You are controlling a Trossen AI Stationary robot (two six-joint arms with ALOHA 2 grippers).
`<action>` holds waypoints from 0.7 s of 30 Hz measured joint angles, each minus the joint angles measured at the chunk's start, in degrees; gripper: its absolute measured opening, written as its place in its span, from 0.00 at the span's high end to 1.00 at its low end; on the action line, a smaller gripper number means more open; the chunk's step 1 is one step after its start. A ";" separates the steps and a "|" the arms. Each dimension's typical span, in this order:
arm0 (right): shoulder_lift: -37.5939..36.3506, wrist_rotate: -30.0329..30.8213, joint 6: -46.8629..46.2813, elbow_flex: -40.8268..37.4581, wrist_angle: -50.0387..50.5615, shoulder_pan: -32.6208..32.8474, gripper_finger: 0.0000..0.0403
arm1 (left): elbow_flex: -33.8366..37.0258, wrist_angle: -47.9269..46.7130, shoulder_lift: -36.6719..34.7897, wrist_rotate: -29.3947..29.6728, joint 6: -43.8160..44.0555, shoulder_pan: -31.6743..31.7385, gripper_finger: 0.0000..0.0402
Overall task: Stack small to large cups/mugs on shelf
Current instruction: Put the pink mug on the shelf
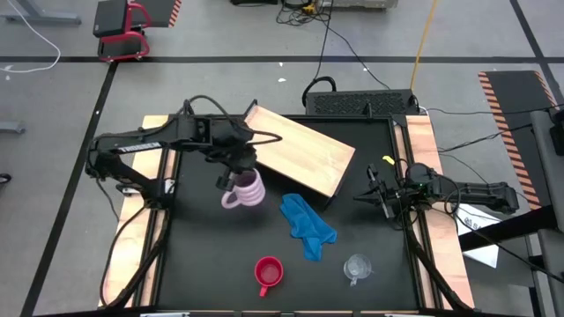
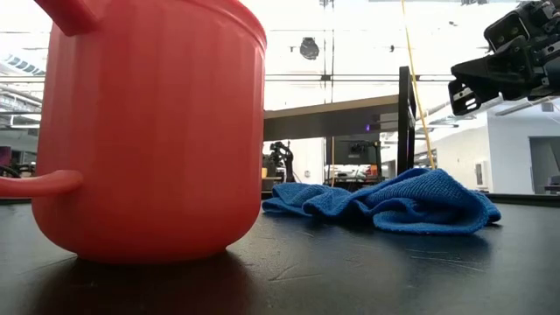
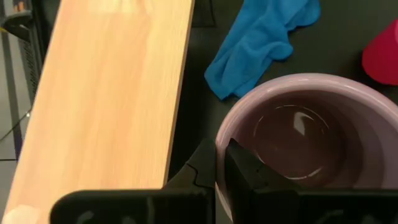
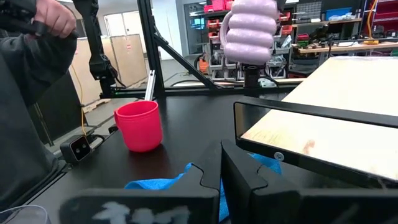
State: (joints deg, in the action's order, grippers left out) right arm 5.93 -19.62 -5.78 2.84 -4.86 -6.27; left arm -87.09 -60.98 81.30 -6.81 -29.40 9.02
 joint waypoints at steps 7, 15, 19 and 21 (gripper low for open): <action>0.00 0.00 0.28 0.02 -0.01 -0.01 1.00 | 0.00 -2.29 -3.30 2.23 0.78 0.09 0.97; 0.00 0.00 0.00 0.02 -0.03 -0.01 1.00 | 0.51 -8.09 -8.44 3.53 2.95 3.57 0.97; 0.00 0.00 0.00 0.01 -0.02 -0.01 1.00 | 3.12 -7.75 -13.06 3.92 3.67 5.68 0.97; 0.00 0.00 0.00 0.00 -0.01 -0.01 1.00 | 4.55 -7.90 -15.66 3.96 4.36 6.77 0.97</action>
State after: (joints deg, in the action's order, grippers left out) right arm 5.93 -19.62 -5.78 2.84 -4.87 -6.28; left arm -82.54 -68.88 65.64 -2.85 -25.04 15.79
